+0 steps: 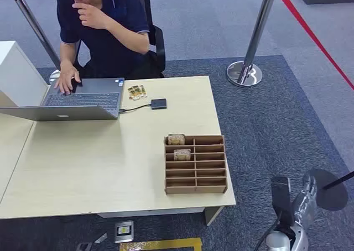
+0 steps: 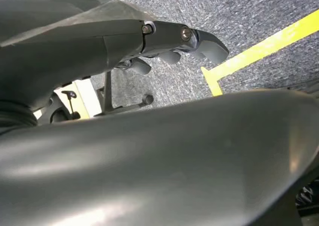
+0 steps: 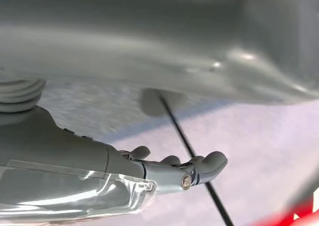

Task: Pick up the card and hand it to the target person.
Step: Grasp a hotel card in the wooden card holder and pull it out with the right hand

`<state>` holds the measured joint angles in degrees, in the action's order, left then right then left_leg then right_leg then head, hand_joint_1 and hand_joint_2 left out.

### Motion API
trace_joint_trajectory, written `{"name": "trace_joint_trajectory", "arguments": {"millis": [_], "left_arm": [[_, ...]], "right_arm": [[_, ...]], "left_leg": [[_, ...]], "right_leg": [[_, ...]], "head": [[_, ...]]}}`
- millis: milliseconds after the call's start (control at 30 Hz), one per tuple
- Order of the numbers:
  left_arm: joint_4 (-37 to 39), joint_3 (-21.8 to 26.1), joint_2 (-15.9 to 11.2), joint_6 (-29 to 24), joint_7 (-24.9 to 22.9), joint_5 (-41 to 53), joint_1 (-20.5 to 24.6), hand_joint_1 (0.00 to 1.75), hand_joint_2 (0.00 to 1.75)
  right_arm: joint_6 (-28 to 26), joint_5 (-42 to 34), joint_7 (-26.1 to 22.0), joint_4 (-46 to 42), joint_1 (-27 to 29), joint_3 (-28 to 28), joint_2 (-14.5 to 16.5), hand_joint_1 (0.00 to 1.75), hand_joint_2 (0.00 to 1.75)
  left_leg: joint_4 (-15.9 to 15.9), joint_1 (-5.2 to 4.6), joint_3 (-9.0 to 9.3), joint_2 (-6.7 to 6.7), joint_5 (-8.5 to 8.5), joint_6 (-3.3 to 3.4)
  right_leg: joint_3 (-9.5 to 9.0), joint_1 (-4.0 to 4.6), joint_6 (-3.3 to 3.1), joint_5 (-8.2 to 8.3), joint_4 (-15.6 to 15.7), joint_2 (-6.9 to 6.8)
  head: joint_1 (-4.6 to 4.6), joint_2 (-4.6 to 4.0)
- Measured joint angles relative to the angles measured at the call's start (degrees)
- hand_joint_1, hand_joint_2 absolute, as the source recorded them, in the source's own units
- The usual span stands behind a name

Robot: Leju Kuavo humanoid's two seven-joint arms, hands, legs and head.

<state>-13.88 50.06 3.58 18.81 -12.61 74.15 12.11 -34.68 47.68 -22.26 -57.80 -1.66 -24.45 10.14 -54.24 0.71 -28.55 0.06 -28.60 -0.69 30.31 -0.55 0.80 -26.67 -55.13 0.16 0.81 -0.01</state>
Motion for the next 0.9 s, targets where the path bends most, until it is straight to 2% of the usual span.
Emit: {"name": "trace_joint_trajectory", "arguments": {"millis": [33, 67, 133, 400, 700, 800, 900], "left_arm": [[0.03, 0.09, 0.01, 0.01, 0.00, 0.10, 0.02, 0.00, 0.00], [0.05, 0.16, 0.03, 0.04, 0.00, 0.22, 0.04, 0.00, 0.00], [0.11, 0.41, 0.08, 0.21, 0.00, 0.68, 0.12, 0.00, 0.00], [0.33, 0.62, 0.25, 0.91, -0.01, 2.35, 0.80, 0.00, 0.00], [0.64, 0.62, 0.63, 1.68, -0.25, 3.67, 1.53, 0.00, 0.00], [0.67, 0.62, 0.73, 1.88, -0.44, 4.04, 1.84, 0.00, 0.00], [0.69, 0.62, 0.88, 2.13, -0.70, 4.34, 2.11, 0.00, 0.00]], "right_arm": [[-0.10, -0.04, -0.04, -0.98, 0.11, 0.60, 0.01, 0.00, 0.58], [-0.18, -0.05, -0.06, -1.90, 0.20, 1.19, 0.02, 0.00, 0.87], [-0.39, 0.03, -0.05, -5.55, 0.54, 3.73, 0.08, 0.00, 1.75], [0.52, 4.34, 2.48, -16.70, 0.55, 17.13, 0.45, 0.00, 1.75], [4.39, 12.85, 8.21, -21.54, -1.97, 33.30, 0.72, 0.02, 1.75], [6.31, 15.73, 10.87, -22.27, -2.86, 38.16, 0.74, 0.20, 1.75], [8.95, 18.40, 13.92, -22.69, -3.67, 42.44, 0.74, 0.45, 1.75]], "left_leg": [[0.00, 0.00, 0.00, 0.00, 0.00, 0.00], [0.00, 0.00, 0.00, 0.00, 0.00, 0.00], [0.00, 0.00, 0.00, 0.00, 0.00, 0.00], [0.00, 0.01, -0.01, -0.01, 0.02, -0.02], [0.00, 0.01, -0.01, -0.01, 0.03, -0.04], [0.00, 0.01, -0.01, -0.01, 0.03, -0.04], [0.00, 0.01, -0.01, -0.01, 0.03, -0.04]], "right_leg": [[0.00, 0.00, 0.00, 0.00, 0.00, 0.00], [0.00, 0.00, 0.00, 0.00, 0.00, 0.00], [0.00, 0.00, 0.00, 0.00, 0.00, 0.00], [-0.01, 0.01, -0.01, 0.01, -0.03, 0.00], [0.00, 0.01, -0.01, 0.01, -0.04, 0.00], [0.00, 0.01, -0.01, 0.01, -0.04, 0.00], [0.00, 0.01, -0.01, 0.01, -0.04, 0.00]], "head": [[0.01, 0.00], [0.01, -0.01], [0.02, -0.01], [0.01, -0.01], [0.02, -0.01], [0.01, -0.01], [0.01, -0.01]]}}
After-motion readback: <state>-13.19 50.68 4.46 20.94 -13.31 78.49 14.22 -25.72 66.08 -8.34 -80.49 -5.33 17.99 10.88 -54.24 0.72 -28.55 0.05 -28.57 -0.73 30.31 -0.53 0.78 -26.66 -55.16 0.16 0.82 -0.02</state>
